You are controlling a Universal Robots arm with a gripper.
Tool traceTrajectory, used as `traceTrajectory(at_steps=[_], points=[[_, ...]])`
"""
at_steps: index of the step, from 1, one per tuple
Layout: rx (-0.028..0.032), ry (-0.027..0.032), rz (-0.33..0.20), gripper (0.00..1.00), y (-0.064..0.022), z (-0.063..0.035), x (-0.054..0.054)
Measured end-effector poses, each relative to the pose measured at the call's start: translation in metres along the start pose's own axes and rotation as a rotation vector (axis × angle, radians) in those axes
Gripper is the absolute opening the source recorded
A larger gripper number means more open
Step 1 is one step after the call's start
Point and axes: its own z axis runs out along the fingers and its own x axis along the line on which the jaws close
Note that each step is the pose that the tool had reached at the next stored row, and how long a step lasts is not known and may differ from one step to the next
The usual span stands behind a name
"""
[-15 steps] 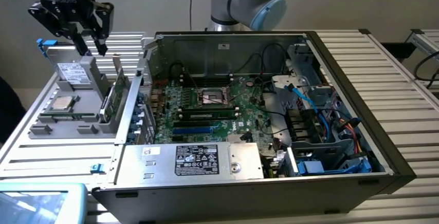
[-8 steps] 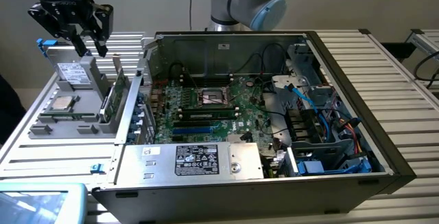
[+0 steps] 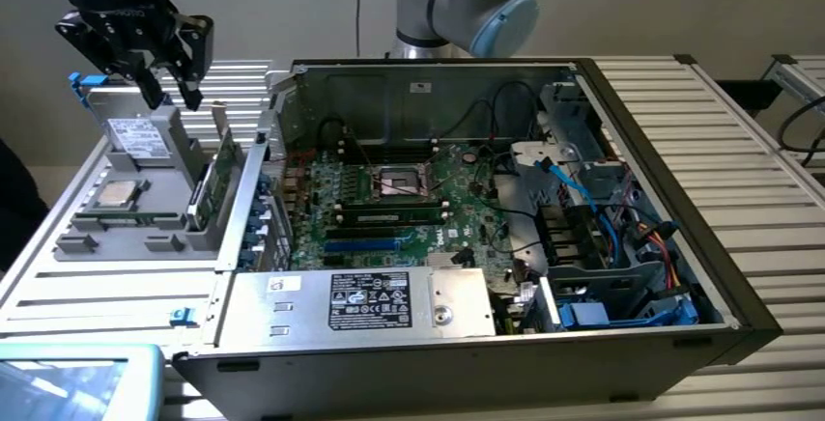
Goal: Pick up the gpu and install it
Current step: 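Pick up the gpu and move the gpu toward the slot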
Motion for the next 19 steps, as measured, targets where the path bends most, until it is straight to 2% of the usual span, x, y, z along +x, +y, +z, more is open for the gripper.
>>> traceTrajectory(at_steps=[10, 19], points=[[-0.0009, -0.0016, 0.018, 0.49, -0.0019, 0.0181, 0.002], [-0.0009, -0.0025, 0.027, 0.49, -0.0034, 0.0345, 0.009]])
